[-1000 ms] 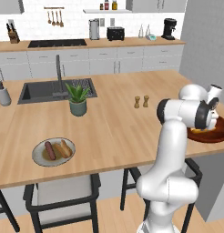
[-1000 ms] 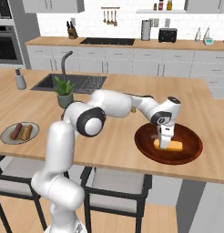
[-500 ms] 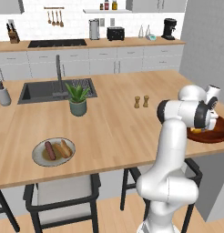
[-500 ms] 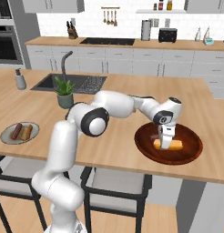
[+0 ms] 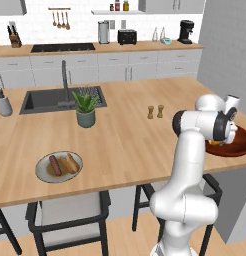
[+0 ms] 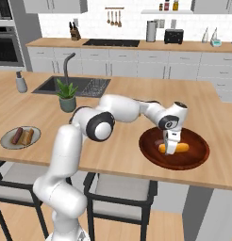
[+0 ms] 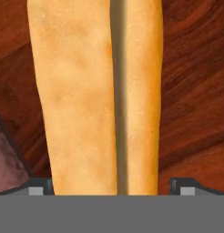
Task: Place one bun and one sausage from the bowl on each plate.
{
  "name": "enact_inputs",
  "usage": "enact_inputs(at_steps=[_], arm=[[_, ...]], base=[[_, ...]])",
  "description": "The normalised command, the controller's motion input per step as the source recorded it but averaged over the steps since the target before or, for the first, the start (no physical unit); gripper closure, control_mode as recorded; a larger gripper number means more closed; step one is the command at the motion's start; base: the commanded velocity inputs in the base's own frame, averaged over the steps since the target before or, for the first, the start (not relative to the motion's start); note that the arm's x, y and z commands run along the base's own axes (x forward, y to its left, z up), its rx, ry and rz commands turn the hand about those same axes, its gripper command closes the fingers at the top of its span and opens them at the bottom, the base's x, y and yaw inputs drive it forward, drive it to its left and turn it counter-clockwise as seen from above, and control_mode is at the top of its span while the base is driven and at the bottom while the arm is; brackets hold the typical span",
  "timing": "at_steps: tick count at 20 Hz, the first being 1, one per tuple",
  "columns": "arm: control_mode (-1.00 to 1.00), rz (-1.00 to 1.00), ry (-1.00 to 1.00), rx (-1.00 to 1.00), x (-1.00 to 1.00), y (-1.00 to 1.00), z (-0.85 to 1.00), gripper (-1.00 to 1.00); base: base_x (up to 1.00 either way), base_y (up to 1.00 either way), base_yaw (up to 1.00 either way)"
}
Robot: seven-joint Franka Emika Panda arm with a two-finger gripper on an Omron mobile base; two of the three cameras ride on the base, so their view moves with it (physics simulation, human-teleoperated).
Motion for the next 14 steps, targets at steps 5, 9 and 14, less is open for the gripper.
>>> enact_inputs(at_steps=[5, 9, 14], arm=[[-1.00, 0.00, 0.00, 0.00, 0.00, 0.00, -0.28, 1.00], [-1.00, 0.00, 0.00, 0.00, 0.00, 0.00, -0.03, 1.00], [-1.00, 0.00, 0.00, 0.00, -0.04, 0.00, 0.03, 1.00]], base=[[0.00, 0.00, 0.00], [0.00, 0.00, 0.00], [0.00, 0.00, 0.00]])
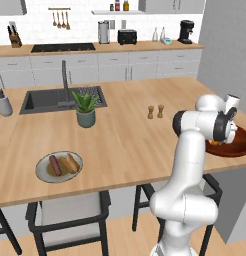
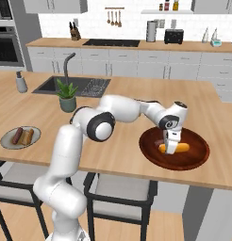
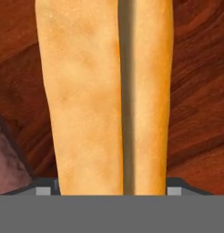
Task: Place one bun and one sausage from the bowl on each plate.
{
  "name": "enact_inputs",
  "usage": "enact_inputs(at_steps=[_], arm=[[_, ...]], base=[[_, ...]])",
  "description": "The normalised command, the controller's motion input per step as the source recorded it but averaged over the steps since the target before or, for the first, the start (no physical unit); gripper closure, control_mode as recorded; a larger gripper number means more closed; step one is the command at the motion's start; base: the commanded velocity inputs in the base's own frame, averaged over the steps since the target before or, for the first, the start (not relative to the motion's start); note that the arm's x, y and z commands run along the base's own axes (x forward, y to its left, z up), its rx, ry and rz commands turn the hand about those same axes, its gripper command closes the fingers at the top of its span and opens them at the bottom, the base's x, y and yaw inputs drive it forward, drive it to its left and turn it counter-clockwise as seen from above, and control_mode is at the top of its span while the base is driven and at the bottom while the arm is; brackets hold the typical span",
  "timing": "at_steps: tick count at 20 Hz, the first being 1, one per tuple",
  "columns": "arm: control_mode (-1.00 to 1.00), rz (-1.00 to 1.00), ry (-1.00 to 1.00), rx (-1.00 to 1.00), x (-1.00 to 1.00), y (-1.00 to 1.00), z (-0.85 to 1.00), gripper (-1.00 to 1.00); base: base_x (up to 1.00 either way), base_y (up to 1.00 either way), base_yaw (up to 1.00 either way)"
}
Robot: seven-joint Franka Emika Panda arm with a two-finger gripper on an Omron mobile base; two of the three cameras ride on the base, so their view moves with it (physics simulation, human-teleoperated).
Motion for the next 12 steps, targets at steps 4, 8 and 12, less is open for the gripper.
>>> enact_inputs(at_steps=[4, 8, 12], arm=[[-1.00, 0.10, -0.01, -0.04, -0.64, 0.38, 0.54, 1.00], [-1.00, 0.29, -0.02, -0.05, -0.66, 0.78, 0.39, 1.00], [-1.00, 0.40, 0.00, -0.01, -0.21, 0.99, 0.27, 1.00]], base=[[0.00, 0.00, 0.00], [0.00, 0.00, 0.00], [0.00, 0.00, 0.00]])
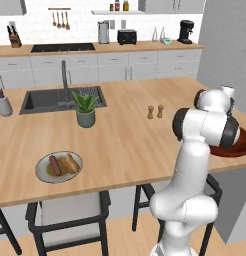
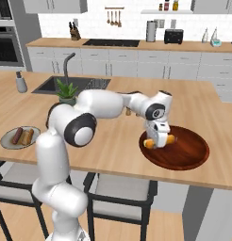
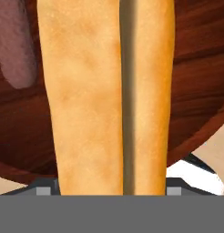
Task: Place one bun and one sausage from the bowl on each plate.
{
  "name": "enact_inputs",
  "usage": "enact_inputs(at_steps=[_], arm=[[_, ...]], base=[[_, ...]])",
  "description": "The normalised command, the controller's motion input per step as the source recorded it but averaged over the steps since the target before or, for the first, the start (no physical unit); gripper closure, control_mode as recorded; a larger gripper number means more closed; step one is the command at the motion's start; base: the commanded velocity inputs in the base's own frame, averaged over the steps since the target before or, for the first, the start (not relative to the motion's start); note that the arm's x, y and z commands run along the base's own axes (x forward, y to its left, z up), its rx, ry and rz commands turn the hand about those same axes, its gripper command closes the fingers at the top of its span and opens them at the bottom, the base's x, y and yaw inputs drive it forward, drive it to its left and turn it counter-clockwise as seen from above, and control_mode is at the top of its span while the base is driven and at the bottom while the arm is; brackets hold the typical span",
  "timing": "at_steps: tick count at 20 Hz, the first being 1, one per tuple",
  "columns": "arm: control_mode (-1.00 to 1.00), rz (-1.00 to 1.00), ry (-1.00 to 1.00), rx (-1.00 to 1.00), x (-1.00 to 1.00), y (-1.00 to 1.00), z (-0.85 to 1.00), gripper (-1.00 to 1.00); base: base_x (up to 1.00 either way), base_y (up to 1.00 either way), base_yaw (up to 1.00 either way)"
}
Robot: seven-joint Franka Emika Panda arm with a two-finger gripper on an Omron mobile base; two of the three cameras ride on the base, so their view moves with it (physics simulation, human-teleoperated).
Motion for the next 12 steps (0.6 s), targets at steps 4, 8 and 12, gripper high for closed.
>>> enact_inputs(at_steps=[4, 8, 12], arm=[[-1.00, 0.41, 0.00, 0.00, 0.00, 0.96, 0.29, 1.00], [-1.00, 0.46, 0.03, 0.00, -0.07, 0.98, 0.44, 1.00], [-1.00, 0.48, 0.00, 0.00, -0.22, 0.91, 0.41, 1.00]], base=[[0.00, 0.00, 0.00], [0.00, 0.00, 0.00], [0.00, 0.00, 0.00]])
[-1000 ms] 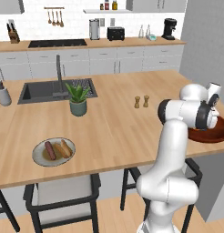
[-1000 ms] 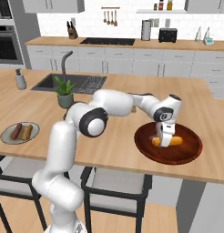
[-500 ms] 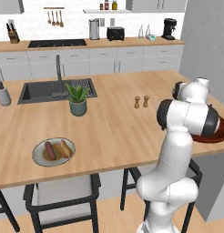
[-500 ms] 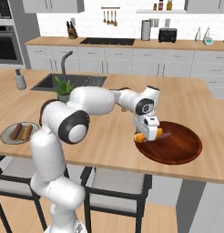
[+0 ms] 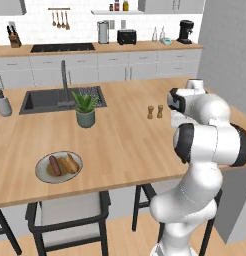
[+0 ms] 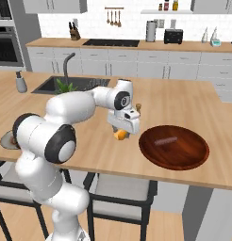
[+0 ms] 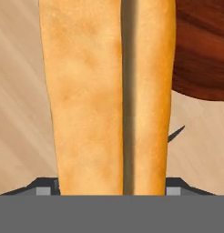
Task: Place one bun and one sausage from the bowl on each plate.
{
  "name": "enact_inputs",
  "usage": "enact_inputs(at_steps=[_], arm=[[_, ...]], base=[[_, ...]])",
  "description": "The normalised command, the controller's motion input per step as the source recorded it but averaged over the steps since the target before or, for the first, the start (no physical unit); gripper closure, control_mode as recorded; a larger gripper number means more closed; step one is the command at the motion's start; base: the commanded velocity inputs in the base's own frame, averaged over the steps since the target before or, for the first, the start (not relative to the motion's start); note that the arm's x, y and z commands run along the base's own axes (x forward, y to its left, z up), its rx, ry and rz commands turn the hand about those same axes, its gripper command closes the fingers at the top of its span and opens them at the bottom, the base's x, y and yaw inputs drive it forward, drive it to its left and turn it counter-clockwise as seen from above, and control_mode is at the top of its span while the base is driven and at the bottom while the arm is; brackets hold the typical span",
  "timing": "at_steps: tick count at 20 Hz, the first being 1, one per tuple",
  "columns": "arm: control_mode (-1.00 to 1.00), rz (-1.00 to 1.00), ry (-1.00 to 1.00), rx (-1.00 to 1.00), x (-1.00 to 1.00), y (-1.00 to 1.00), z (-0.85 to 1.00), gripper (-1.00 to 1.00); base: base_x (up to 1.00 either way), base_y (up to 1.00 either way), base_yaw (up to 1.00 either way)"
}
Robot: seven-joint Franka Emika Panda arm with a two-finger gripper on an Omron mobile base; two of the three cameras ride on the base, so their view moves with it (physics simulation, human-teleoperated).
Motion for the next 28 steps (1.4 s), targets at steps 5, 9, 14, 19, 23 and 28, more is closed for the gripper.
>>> enact_inputs(at_steps=[5, 9, 14, 19, 23, 28], arm=[[-1.00, 0.43, -0.04, 0.00, -0.41, 0.76, 0.15, 1.00], [-1.00, 0.29, -0.16, 0.01, -0.41, 0.53, 0.03, 1.00], [-1.00, 0.14, -0.07, 0.14, -0.11, 0.54, 0.23, 1.00], [-1.00, 0.11, -0.04, 0.17, -0.03, 0.14, 0.27, 1.00], [-1.00, 0.14, -0.06, -0.03, -0.42, 0.13, 0.22, 1.00], [-1.00, 0.13, -0.04, -0.03, -0.50, 0.47, 0.05, 1.00]], base=[[0.00, 0.00, 0.00], [0.00, 0.00, 0.00], [0.00, 0.00, 0.00], [0.00, 0.00, 0.00], [0.00, 0.00, 0.00], [0.00, 0.00, 0.00]])
